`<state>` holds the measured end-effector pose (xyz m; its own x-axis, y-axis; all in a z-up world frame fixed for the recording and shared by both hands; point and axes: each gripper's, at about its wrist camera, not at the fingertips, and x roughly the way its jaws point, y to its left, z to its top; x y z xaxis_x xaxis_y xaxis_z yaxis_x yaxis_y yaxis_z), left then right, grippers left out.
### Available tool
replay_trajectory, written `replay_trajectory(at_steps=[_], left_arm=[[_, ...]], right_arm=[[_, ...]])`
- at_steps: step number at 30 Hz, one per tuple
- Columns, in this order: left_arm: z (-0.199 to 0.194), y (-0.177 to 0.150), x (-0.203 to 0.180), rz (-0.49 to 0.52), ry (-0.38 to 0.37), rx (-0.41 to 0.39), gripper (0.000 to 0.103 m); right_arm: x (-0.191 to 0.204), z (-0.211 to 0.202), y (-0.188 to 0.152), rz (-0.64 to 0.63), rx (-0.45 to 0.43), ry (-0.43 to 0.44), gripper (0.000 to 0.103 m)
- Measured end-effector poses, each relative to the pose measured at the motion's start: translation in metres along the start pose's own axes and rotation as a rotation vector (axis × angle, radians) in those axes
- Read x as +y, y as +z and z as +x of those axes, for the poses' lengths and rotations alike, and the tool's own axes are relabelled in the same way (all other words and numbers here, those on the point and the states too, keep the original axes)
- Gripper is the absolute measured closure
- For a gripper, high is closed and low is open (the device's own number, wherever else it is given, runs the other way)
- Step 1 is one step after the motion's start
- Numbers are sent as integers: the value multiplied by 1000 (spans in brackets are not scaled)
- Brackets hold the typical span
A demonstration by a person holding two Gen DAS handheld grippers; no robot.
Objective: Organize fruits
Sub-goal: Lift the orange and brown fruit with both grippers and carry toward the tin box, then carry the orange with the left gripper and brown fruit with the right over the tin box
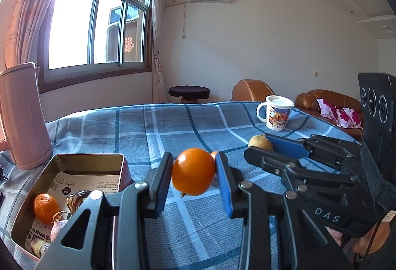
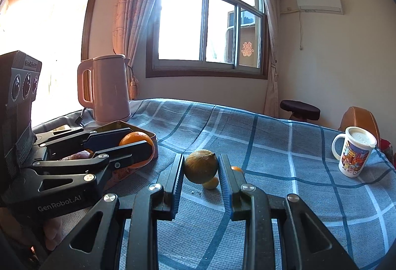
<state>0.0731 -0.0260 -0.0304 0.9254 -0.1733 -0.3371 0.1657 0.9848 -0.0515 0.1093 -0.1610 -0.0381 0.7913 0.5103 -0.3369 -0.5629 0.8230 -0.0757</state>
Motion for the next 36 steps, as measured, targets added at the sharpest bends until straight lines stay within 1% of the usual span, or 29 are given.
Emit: replay_trajectory(at_steps=[16,36], left_arm=[[-21,-6,36,-46,49,-23,66],[-36,-9,67,-85,93,-28,66]], right_arm=[[34,18,6,-54,21,47,73],[68,32,16,-106,37,104,73]])
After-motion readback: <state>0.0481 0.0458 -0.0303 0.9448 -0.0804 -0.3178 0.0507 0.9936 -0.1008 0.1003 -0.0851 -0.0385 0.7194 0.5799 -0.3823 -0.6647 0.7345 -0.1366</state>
